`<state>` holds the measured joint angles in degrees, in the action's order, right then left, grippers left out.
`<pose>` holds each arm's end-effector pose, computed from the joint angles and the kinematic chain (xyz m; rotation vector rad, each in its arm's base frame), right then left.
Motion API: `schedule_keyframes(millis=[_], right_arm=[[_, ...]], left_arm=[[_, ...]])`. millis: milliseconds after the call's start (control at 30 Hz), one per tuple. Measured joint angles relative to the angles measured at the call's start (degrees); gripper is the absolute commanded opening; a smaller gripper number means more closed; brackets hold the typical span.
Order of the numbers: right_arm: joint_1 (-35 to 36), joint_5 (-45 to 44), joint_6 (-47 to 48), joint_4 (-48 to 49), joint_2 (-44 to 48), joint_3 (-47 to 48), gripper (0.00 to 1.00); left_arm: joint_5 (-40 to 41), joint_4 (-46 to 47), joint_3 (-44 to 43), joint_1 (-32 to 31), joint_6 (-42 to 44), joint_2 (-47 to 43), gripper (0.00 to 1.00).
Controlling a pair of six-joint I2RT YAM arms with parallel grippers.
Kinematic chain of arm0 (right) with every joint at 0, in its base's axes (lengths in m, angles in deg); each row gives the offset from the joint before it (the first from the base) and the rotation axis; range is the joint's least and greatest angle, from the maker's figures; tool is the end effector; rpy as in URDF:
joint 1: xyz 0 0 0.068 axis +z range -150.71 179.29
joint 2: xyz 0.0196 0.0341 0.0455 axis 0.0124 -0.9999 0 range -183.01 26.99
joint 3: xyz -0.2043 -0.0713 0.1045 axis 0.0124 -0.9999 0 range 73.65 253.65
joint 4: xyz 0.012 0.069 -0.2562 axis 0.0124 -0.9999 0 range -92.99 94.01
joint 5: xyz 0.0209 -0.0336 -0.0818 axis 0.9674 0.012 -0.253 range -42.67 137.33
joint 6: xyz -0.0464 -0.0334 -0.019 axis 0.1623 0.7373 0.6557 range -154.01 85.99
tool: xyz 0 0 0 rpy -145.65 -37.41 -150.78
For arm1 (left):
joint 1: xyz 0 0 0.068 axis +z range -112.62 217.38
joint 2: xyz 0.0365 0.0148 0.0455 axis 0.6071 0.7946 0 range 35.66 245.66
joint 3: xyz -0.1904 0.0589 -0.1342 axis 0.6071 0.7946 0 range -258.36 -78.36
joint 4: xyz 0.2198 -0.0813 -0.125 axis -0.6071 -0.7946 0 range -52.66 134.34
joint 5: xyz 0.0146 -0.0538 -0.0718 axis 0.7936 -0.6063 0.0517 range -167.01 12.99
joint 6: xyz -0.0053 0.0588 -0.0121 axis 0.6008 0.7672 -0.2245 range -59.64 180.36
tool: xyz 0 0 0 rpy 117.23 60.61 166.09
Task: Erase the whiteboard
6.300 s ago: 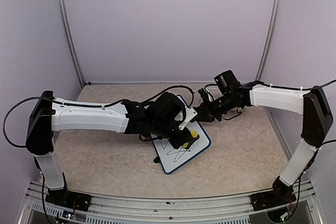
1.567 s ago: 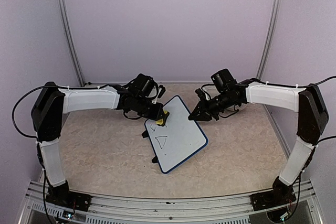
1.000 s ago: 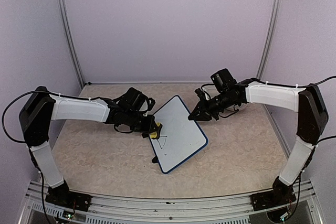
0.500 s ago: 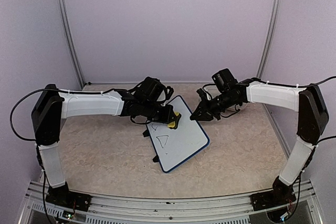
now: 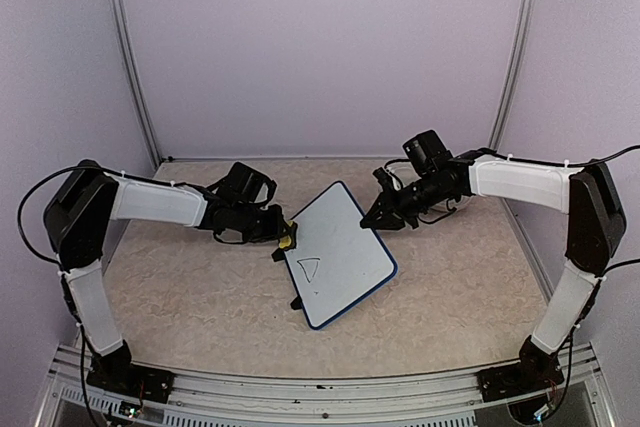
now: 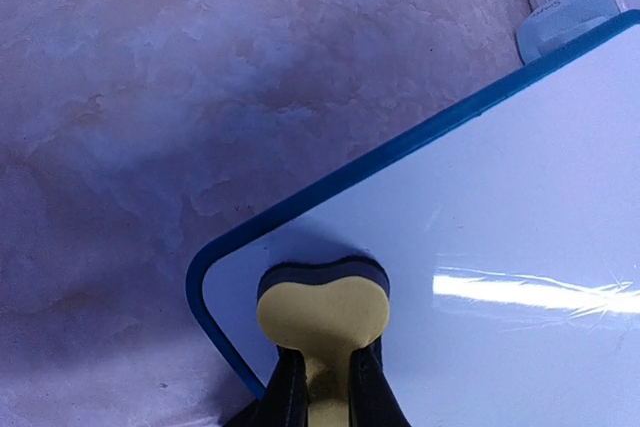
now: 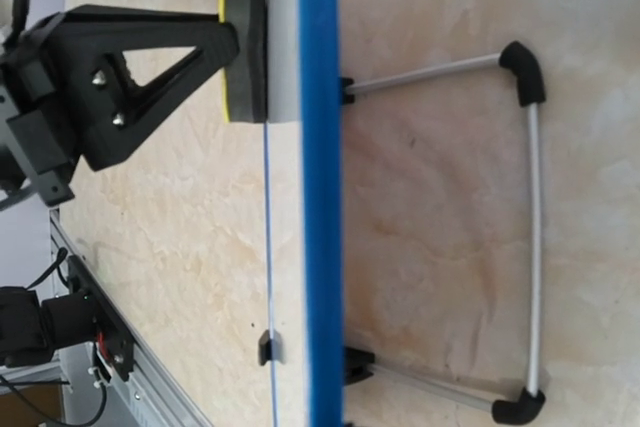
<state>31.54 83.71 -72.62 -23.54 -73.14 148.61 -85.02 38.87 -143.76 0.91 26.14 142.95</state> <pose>0.3058 0.2243 0.2009 -0.1488 2.7114 1.2505 0.3134 -0.2393 0.1245 0.1184 2.5177 -0.7128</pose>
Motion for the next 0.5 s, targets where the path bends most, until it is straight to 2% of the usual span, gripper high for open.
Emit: schedule_keyframes(millis=[167,300,500], right_arm=[[0.04,0.07,0.00,-0.02,0.02,0.00,0.00],[0.04,0.07,0.04,-0.26,0.04,0.00,0.00],[0.04,0.02,0.39,-0.44,0.04,0.00,0.00]], left_arm=[[0.44,1.95,1.11,-0.74,-0.35,-0.46,0.00],[3.13,1.60,1.11,-3.61,0.68,-1.33,0.00],[2.95,4.00,3.37,-7.15,-1.31,-3.41,0.00]])
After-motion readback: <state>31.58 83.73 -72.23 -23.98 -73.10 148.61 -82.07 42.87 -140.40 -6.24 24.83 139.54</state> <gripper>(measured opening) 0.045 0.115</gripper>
